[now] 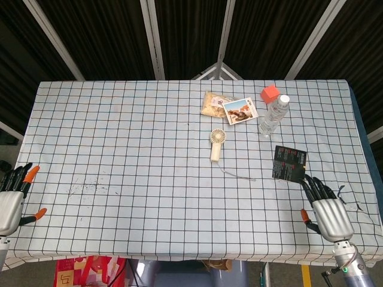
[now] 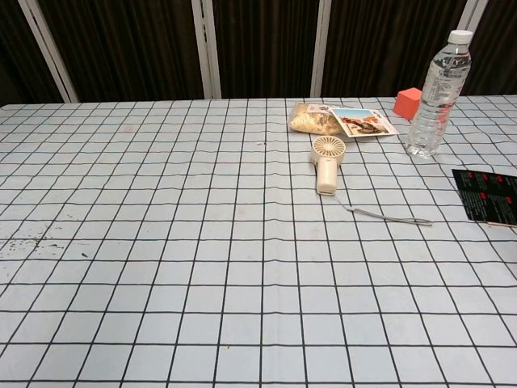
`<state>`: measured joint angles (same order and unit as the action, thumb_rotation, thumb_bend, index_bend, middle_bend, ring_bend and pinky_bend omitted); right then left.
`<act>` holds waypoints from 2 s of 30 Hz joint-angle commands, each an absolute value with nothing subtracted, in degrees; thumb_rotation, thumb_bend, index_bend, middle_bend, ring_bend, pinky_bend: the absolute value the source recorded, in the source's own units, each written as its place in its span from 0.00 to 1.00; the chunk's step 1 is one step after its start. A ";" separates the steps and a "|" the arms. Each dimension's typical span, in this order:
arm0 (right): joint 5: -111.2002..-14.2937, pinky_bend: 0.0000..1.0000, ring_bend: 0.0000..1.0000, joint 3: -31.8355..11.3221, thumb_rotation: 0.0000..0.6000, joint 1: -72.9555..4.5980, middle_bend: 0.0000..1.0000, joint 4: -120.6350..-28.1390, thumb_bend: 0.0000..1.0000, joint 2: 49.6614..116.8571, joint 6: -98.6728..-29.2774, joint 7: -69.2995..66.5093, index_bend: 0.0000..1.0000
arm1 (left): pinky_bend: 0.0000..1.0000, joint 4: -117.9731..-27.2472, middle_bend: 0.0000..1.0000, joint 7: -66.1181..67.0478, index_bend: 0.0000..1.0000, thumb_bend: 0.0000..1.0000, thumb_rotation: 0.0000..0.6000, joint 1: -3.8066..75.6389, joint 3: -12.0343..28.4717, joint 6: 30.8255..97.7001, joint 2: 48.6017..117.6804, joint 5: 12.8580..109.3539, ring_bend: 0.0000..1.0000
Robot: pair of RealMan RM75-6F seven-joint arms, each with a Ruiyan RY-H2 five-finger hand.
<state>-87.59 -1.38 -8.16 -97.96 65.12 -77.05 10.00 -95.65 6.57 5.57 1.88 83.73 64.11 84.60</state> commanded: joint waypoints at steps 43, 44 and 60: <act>-47.35 0.90 0.92 -16.39 1.00 -44.38 0.82 -74.54 0.81 97.83 -48.96 32.73 0.00 | 0.00 -96.77 0.00 2.37 0.00 0.09 1.00 6.92 2.55 79.66 61.48 81.32 0.00; -47.15 0.90 0.92 -16.28 1.00 -44.55 0.82 -74.28 0.81 97.95 -48.96 32.64 0.00 | 0.00 -96.82 0.00 2.41 0.00 0.09 1.00 6.95 2.57 79.61 61.48 81.27 0.00; -43.97 0.90 0.92 -15.88 1.00 -46.61 0.82 -71.51 0.81 98.98 -49.10 31.82 0.00 | 0.00 -96.97 0.00 2.40 0.00 0.09 1.00 7.10 2.64 79.43 61.45 80.93 0.00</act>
